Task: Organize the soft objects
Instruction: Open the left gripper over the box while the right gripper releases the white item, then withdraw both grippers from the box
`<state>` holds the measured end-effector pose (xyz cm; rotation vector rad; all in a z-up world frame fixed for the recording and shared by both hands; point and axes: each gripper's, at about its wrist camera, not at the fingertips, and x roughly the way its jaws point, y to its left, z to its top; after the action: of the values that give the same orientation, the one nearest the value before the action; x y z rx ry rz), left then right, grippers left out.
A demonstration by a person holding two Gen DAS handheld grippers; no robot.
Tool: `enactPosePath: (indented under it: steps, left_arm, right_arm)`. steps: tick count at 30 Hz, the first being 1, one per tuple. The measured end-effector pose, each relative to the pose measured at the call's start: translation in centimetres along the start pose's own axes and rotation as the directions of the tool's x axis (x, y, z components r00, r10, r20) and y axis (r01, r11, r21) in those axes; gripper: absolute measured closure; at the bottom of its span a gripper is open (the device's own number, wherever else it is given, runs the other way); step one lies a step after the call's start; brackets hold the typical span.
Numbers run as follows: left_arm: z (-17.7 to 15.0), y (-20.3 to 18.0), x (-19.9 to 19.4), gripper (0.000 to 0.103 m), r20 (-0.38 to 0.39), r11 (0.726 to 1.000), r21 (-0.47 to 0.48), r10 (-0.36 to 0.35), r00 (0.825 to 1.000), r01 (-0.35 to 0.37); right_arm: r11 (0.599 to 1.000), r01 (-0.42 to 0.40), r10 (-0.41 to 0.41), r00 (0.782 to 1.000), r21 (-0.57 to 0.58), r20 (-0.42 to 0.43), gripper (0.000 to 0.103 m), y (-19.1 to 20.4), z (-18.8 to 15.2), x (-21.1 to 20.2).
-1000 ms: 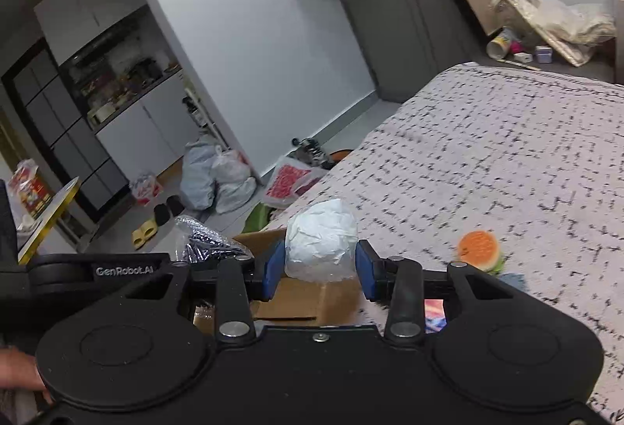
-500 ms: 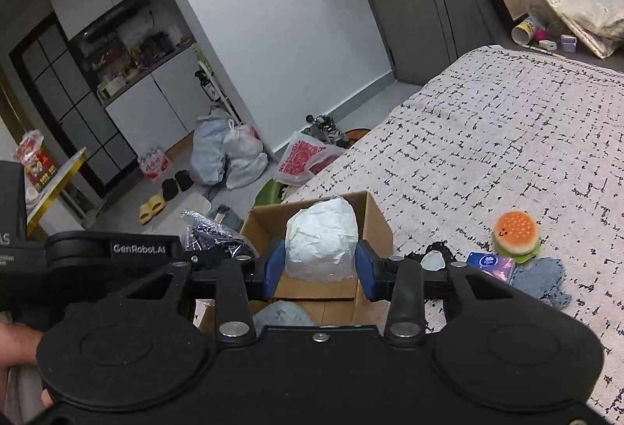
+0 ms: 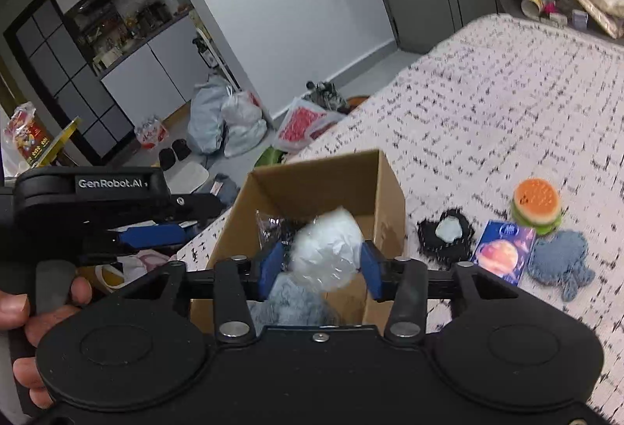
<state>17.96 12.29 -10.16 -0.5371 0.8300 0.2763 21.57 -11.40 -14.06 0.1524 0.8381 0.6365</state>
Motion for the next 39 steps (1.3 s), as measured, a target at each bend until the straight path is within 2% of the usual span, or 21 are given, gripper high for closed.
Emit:
enactPosePath:
  steps: [2, 5, 7, 10, 12, 14, 19, 27, 39]
  left_arm:
    - [-0.1, -0.2, 0.0, 0.048, -0.007, 1.000, 0.013, 0.010, 1.000, -0.010]
    - [-0.3, -0.8, -0.1, 0.035, -0.015, 0.999, 0.038, 0.038, 0.999, -0.038]
    - [-0.3, -1.3, -0.3, 0.029, -0.015, 0.996, 0.061, 0.058, 0.998, -0.057]
    - [-0.4, -2.1, -0.5, 0.026, -0.020, 0.994, 0.092, 0.062, 0.998, -0.060]
    - [-0.6, -2.8, -0.6, 0.025, -0.022, 0.992, 0.111, 0.066, 0.998, -0.063]
    - [-0.8, -3.5, -0.8, 0.024, -0.018, 0.990, 0.124, 0.073, 0.997, -0.070]
    - [-1.1, -4.9, -1.1, 0.019, -0.004, 0.985, 0.151, 0.086, 0.996, -0.085]
    - [-1.6, -7.9, -1.2, 0.018, -0.007, 0.984, 0.165, 0.074, 0.997, -0.071]
    - [-4.1, -13.1, -0.1, 0.018, -0.068, 0.976, 0.215, -0.004, 0.998, 0.019]
  right_arm:
    - [1.000, 0.005, -0.005, 1.000, 0.009, -0.001, 0.041, 0.0, 0.0, -0.2]
    - [0.999, 0.025, -0.025, 1.000, 0.028, 0.011, 0.022, -0.5, 0.2, -0.9]
    - [0.998, 0.048, -0.049, 0.999, 0.041, 0.018, 0.021, -1.0, 0.2, -1.3]
    - [0.995, 0.068, -0.069, 0.997, 0.076, 0.016, 0.019, -2.1, 0.4, -1.8]
    - [0.992, 0.086, -0.089, 0.996, 0.092, 0.025, 0.009, -2.7, 0.7, -2.5]
    - [0.991, 0.099, -0.103, 0.994, 0.095, 0.042, 0.006, -3.1, 1.0, -3.4]
    - [0.986, 0.087, -0.096, 0.994, 0.141, 0.059, 0.003, -5.2, 1.5, -4.9]
    - [0.969, 0.093, -0.111, 0.991, 0.228, 0.070, 0.003, -8.8, 1.4, -7.0]
    - [0.956, 0.132, -0.162, 0.982, 0.262, 0.096, 0.004, -12.6, 1.3, -9.4]
